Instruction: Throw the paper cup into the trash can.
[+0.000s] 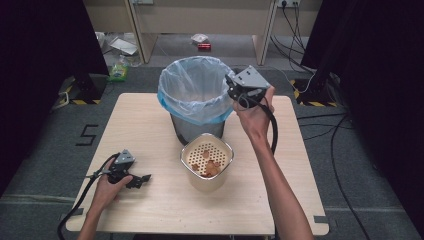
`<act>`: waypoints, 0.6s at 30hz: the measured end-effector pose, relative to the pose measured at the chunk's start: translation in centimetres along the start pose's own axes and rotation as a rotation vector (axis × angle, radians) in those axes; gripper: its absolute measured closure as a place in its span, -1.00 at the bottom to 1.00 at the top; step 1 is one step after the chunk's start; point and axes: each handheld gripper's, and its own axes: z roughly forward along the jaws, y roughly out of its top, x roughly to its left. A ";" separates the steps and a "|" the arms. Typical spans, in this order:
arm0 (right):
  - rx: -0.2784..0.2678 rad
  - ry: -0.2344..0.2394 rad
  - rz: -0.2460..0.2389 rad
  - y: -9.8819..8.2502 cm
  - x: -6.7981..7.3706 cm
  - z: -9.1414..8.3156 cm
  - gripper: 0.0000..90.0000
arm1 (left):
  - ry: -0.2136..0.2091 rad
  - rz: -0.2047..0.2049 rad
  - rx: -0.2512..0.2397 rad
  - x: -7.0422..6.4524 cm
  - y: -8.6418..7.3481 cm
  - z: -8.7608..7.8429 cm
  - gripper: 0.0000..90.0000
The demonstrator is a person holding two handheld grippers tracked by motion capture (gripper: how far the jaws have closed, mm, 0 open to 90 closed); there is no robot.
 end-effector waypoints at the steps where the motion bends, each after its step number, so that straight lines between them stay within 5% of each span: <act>1: 0.004 0.006 0.014 -0.3 -0.3 -0.3 0.37 | -0.001 0.000 0.002 0.0 0.0 0.0 -1.00; 5: 0.034 0.013 0.061 -1.4 -1.3 -1.2 0.22 | 0.000 0.000 0.001 0.0 0.0 0.0 -1.00; 18: 0.132 -0.038 0.094 -6.3 -3.8 -5.5 -0.03 | -0.002 -0.002 0.001 0.0 0.0 0.0 -1.00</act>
